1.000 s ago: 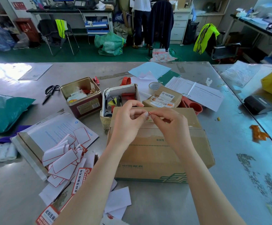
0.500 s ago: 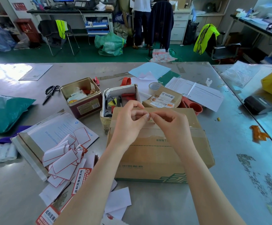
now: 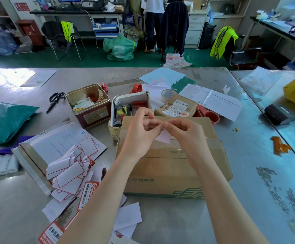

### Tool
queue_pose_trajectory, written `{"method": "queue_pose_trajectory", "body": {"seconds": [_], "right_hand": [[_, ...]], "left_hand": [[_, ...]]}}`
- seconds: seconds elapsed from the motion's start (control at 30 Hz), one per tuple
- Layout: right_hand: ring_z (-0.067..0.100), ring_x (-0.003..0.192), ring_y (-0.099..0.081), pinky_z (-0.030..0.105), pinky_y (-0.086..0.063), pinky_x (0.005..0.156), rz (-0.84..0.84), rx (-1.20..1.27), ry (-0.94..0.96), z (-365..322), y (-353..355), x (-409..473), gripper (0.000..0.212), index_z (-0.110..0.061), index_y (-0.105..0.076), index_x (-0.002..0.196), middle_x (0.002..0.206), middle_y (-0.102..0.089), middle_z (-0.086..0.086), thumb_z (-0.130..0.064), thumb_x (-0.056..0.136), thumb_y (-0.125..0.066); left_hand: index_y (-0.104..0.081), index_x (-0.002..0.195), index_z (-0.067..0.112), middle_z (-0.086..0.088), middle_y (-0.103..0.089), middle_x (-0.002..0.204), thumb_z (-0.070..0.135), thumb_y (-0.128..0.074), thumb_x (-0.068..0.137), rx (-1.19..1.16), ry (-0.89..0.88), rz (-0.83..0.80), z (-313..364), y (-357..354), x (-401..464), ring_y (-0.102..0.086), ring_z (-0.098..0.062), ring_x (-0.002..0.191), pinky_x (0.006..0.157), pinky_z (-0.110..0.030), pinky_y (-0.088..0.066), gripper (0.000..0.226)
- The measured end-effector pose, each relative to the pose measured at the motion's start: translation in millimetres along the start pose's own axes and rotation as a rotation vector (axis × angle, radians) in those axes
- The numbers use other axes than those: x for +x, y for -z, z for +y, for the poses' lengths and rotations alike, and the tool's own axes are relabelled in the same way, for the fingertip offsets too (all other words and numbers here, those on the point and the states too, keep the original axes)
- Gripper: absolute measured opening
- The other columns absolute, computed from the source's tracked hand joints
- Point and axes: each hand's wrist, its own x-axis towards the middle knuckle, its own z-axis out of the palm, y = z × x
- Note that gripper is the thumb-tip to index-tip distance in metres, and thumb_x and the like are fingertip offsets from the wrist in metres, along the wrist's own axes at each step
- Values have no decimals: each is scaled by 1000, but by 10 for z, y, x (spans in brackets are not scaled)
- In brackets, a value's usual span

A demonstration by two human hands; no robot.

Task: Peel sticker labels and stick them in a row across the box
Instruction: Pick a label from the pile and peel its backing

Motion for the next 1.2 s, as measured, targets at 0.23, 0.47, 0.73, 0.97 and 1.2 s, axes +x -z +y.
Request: {"method": "queue_pose_trajectory", "body": {"seconds": [0.23,0.47,0.73,0.97,1.2], "right_hand": [[17,84,-68,36,-55,84,23,20,-27,40,13,34,11,-16,-74,84,83,-74,1,-17,86,-64],[6,70,-67,22,-55,67,98,125,-39,49,19,68,12,-17,-59,92,78,-70,-1,-7,92,-53],[13,80,-71,32,-57,82,2,98,-8,8,-12,40,24,-17,-69,92,90,-72,3,-3,92,-50],[5,88,-70,20,-53,85,-122,56,37,-10,61,11,31,-21,-70,96,93,-72,-8,5,85,-58],[-4,86,-64,10,-49,79,-45,-244,293,37,25,-7,21,-12,-73,94,89,-67,-14,3,81,-66]], "left_hand": [[-54,91,5,-4,-72,85,1,-64,84,37,-30,-17,-41,39,14,-67,-10,78,71,-16,-51,13],[-74,83,16,16,-67,79,-1,-59,84,168,-29,56,-55,98,16,-64,2,73,73,-12,-50,23],[-70,70,17,5,-66,69,14,-72,79,0,206,111,-76,80,52,-59,-7,69,73,-27,-52,9],[-52,103,8,-17,-66,99,-2,-66,81,-384,420,128,-162,170,122,-65,-27,86,68,-32,-57,28],[-55,105,7,-10,-66,86,2,-65,84,-187,401,139,-226,185,139,-64,-15,70,48,-15,-48,24]]}}
